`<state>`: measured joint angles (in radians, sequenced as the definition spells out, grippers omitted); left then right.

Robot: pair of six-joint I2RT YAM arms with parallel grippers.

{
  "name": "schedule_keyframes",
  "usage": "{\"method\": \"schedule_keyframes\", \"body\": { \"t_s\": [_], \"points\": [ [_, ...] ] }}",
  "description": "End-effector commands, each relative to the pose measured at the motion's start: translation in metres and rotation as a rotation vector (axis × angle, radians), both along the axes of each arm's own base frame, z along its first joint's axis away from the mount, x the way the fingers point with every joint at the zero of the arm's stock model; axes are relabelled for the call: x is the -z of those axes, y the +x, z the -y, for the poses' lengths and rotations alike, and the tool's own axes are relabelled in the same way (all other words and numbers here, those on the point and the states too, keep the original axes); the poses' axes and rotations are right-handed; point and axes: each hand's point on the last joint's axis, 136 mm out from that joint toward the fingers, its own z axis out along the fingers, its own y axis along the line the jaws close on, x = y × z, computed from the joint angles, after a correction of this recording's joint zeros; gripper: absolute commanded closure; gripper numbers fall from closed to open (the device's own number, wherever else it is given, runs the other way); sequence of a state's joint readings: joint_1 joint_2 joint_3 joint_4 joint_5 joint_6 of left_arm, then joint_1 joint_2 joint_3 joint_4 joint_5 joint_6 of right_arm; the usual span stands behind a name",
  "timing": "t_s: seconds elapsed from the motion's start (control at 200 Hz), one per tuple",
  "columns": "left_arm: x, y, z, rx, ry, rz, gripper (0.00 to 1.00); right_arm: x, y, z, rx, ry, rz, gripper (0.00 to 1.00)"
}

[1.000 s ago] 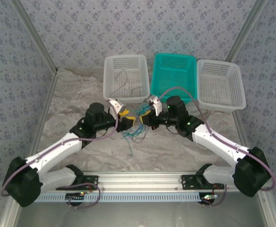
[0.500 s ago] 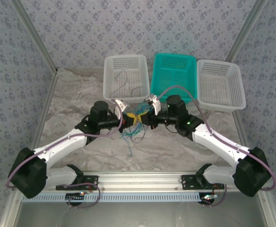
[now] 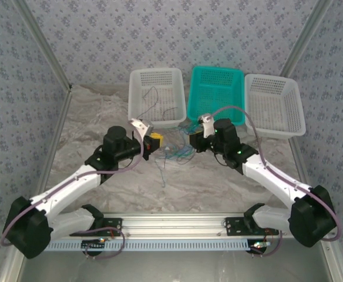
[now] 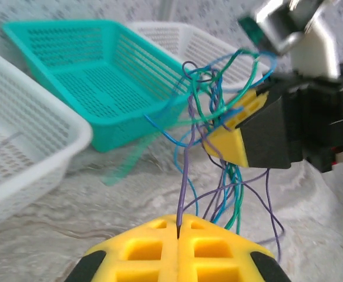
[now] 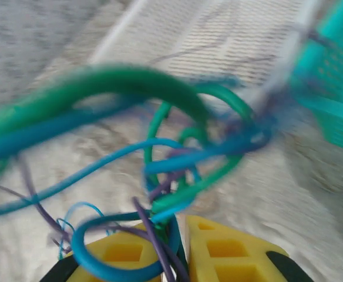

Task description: Untangle the cables

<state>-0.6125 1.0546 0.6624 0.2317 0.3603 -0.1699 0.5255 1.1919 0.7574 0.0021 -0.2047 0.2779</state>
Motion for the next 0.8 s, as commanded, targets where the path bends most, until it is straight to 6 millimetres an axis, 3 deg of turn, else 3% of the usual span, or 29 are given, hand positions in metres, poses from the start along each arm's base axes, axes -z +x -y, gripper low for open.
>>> {"method": "schedule_keyframes", "body": {
  "t_s": [0.0, 0.335, 0.62, 0.795],
  "points": [
    [-0.009, 0.007, -0.022, -0.111, -0.021, 0.020, 1.00, 0.031, 0.005, 0.029, 0.147, -0.046, -0.089, 0.81],
    [-0.033, 0.010, -0.059, -0.274, -0.085, 0.064, 1.00, 0.078, -0.005, 0.046, 0.202, -0.086, -0.177, 0.82],
    [-0.049, 0.026, -0.152, -0.656, -0.108, -0.013, 1.00, 0.145, -0.025, 0.071, 0.289, -0.154, -0.324, 0.83],
    [-0.057, 0.026, -0.181, -0.746, -0.140, -0.022, 1.00, 0.174, -0.040, 0.082, 0.327, -0.189, -0.395, 0.83]
  ]
}}
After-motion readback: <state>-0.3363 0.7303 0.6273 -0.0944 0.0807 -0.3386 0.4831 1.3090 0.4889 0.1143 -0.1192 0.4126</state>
